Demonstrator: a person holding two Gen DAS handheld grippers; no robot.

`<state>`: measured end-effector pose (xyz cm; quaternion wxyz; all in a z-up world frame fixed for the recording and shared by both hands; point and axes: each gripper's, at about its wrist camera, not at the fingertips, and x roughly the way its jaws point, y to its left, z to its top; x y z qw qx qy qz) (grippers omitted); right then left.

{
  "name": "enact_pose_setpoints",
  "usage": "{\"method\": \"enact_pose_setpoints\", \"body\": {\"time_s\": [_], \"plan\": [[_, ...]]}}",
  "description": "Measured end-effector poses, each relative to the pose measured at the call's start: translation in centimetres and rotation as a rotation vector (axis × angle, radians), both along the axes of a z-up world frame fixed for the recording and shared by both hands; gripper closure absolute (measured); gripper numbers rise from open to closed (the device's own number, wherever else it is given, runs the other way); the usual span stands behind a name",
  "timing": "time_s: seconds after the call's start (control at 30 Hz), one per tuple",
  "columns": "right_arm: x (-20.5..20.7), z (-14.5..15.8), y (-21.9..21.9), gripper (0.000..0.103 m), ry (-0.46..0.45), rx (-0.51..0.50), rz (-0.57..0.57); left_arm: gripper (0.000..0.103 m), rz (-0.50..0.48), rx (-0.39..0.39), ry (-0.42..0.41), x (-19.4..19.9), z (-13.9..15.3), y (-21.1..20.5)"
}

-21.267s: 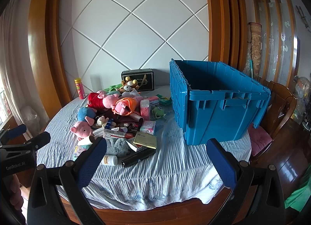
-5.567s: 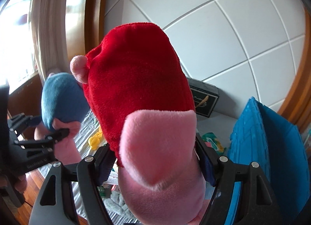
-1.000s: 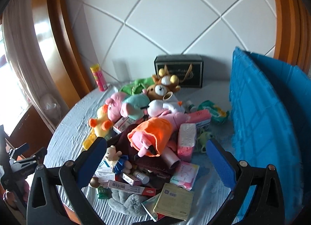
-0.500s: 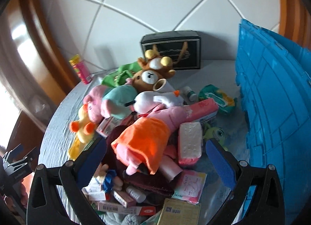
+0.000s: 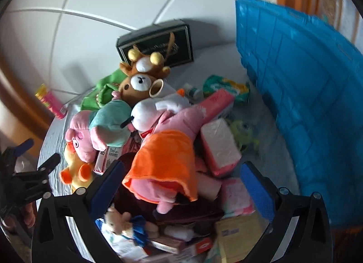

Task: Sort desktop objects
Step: 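Reach the left tool to the teal-shirt pig while the right tool reaches the orange-dress pig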

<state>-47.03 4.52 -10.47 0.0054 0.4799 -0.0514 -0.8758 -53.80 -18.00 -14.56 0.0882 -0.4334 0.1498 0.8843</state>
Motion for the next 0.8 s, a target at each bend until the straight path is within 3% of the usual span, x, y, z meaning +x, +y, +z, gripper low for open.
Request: {"method": "enact_pose_setpoints", "body": {"time_s": [0.2,0.33,0.6,0.73,0.8], "plan": [[-1.1,-1.8,-0.2,0.0,-0.046,0.003,-0.126,0.001,-0.115,0.029,-0.07,-4.3,-3.0,0.2],[-2.1,-2.8,0.3,0.0,-0.083,0.007,-0.19,0.001,-0.171,-0.01,-0.106,-6.9,-5.6,1.2],[-5.6,-5.0,-1.8,0.0,-0.139,0.054,-0.184,0.0,-0.273,-0.075,-0.081,-8.7,-7.3,3.4],[-7.1,-7.9,-3.5,0.0,-0.212,0.11,-0.168,0.0,-0.293,-0.053,-0.092,-9.1,-7.5,3.2],[-7.3,-9.4,-3.9,0.0,-0.245,0.092,-0.156,0.0,-0.3,-0.038,-0.093,-9.2,-7.6,3.0]]}}
